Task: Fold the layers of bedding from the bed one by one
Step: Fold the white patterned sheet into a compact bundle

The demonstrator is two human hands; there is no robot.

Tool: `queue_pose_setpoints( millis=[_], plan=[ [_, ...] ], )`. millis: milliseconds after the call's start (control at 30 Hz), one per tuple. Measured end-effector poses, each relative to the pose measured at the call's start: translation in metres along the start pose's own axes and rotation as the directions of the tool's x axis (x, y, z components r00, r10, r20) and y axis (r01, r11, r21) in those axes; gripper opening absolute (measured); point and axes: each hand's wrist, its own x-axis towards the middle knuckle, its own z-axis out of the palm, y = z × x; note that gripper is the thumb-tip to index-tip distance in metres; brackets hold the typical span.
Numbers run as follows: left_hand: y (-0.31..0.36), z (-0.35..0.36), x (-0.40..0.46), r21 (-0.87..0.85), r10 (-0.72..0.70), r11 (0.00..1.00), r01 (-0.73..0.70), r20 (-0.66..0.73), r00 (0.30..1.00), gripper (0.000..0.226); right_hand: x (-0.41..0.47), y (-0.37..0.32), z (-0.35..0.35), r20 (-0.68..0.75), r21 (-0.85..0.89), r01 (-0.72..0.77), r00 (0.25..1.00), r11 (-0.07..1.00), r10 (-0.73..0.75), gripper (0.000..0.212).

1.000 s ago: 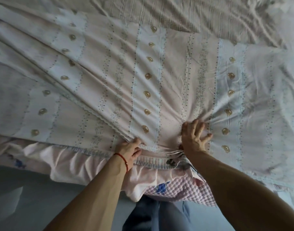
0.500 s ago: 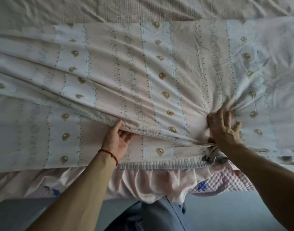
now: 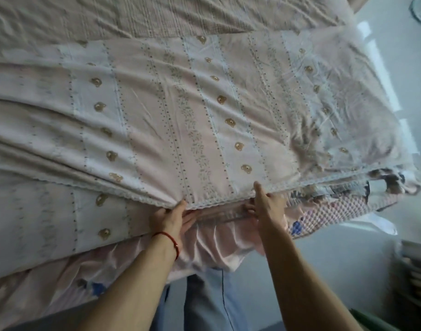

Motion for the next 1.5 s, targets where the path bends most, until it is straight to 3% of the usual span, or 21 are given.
queue_pose_setpoints(
  millis=[33, 100, 167, 233, 300, 367, 533, 600, 667, 733, 900, 1067, 1200, 1367, 1500],
  plan=[
    [0.006, -0.004, 0.004, -0.010, -0.040, 0.999, 0.041, 0.050, 0.998, 0.016, -0.003, 0.001, 0.005, 0.019, 0.035, -0.031, 0.999, 0.999, 0.031, 0.067],
    [0.024, -0.013, 0.012, -0.008, -0.069, 0.998, 0.070, 0.111, 0.991, 0.011, -0.005, -0.001, 0.013, 0.076, 0.170, -0.081, 0.995, 0.982, 0.069, 0.043],
    [0.047, -0.027, 0.020, -0.073, -0.062, 0.995, 0.072, 0.137, 0.989, 0.005, -0.002, 0.000, 0.019, 0.158, 0.326, -0.155, 0.981, 0.932, 0.108, 0.059],
    [0.068, -0.041, 0.026, -0.158, -0.021, 0.986, 0.044, 0.147, 0.989, 0.006, 0.008, 0.011, 0.021, 0.138, 0.363, -0.155, 0.984, 0.919, 0.111, 0.051],
    [0.072, -0.054, 0.029, -0.106, 0.066, 0.993, -0.052, 0.126, 0.990, 0.006, -0.007, 0.007, 0.016, 0.040, 0.297, -0.151, 0.988, 0.943, 0.146, 0.036],
    [0.054, -0.069, 0.031, -0.049, 0.104, 0.994, -0.099, 0.108, 0.989, 0.014, -0.013, 0.010, 0.015, -0.018, 0.244, -0.145, 0.988, 0.959, 0.154, 0.042],
    [0.023, -0.087, 0.033, -0.039, 0.034, 0.999, -0.031, 0.088, 0.996, 0.034, -0.026, 0.024, 0.047, 0.095, 0.372, -0.057, 0.995, 0.927, 0.023, 0.037],
    [0.030, -0.090, 0.034, 0.025, 0.031, 0.999, -0.033, 0.100, 0.995, 0.030, -0.047, 0.020, 0.064, 0.123, 0.410, -0.048, 0.992, 0.911, -0.003, 0.047],
    [0.041, -0.091, 0.033, 0.084, 0.033, 0.996, -0.041, 0.098, 0.995, 0.019, -0.063, 0.021, 0.079, 0.293, 0.489, -0.152, 0.956, 0.859, 0.002, 0.047],
    [0.060, -0.095, 0.033, 0.059, 0.055, 0.996, -0.060, 0.088, 0.995, 0.010, -0.077, 0.021, 0.090, 0.392, 0.485, -0.232, 0.919, 0.843, 0.028, 0.034],
    [0.098, -0.113, 0.046, -0.107, 0.118, 0.987, -0.116, 0.012, 0.993, 0.024, -0.080, 0.032, 0.090, 0.363, 0.474, -0.226, 0.931, 0.851, 0.045, 0.013],
    [0.069, -0.146, 0.019, -0.040, 0.243, 0.968, -0.248, -0.111, 0.964, 0.009, -0.084, 0.039, 0.095, 0.290, 0.485, -0.212, 0.954, 0.849, 0.072, 0.017],
    [0.039, -0.169, 0.008, -0.071, 0.167, 0.983, -0.171, -0.052, 0.985, 0.014, -0.101, 0.040, 0.115, 0.273, 0.483, -0.187, 0.960, 0.855, 0.056, 0.023],
    [0.070, -0.174, 0.030, 0.019, 0.051, 0.999, -0.050, -0.028, 0.998, 0.017, -0.131, 0.047, 0.142, 0.384, 0.436, -0.217, 0.922, 0.873, 0.037, 0.026],
    [0.108, -0.187, 0.042, -0.055, 0.143, 0.987, -0.149, -0.112, 0.983, 0.014, -0.130, 0.050, 0.142, 0.371, 0.425, -0.201, 0.928, 0.883, 0.032, 0.024]
  ],
)
